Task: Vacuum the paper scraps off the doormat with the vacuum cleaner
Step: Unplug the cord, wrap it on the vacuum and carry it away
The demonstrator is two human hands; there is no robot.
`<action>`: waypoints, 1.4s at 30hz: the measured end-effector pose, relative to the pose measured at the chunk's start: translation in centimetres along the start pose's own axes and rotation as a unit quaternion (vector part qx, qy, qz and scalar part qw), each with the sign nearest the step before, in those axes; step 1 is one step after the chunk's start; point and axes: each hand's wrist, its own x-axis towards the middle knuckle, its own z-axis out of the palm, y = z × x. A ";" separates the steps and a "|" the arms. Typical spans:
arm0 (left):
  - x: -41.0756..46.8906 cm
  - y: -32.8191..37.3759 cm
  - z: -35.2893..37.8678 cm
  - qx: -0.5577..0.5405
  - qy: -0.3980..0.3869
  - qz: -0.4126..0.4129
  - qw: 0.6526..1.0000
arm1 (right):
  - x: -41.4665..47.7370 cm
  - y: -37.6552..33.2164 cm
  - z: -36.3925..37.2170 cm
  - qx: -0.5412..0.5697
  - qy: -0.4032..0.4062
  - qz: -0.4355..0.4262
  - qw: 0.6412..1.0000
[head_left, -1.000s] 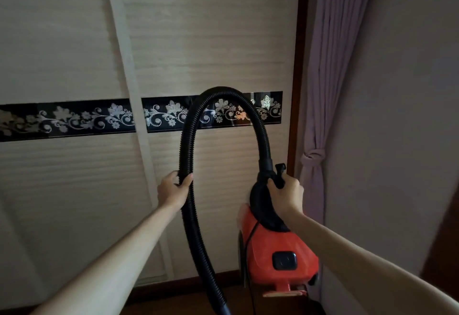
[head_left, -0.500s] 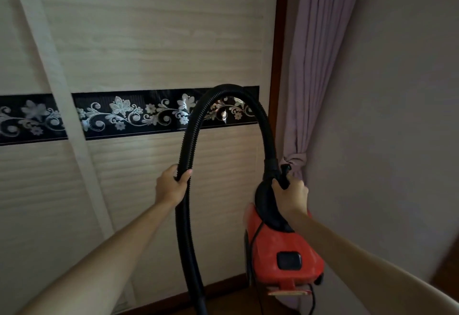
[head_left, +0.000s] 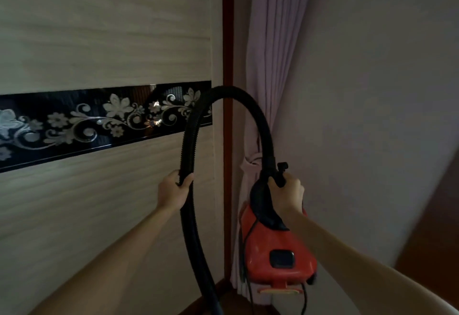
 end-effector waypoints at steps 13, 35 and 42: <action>6.3 -2.7 7.9 -0.030 -0.235 0.045 0.971 | -3.9 3.7 -0.1 -0.048 0.169 0.123 0.977; -6.5 -4.6 18.4 -0.021 -0.398 0.021 0.917 | -18.8 16.6 -2.4 -0.062 0.308 0.252 0.915; -6.5 -8.8 19.8 0.019 -0.412 0.049 0.910 | -21.0 20.2 0.6 -0.081 0.297 0.284 0.908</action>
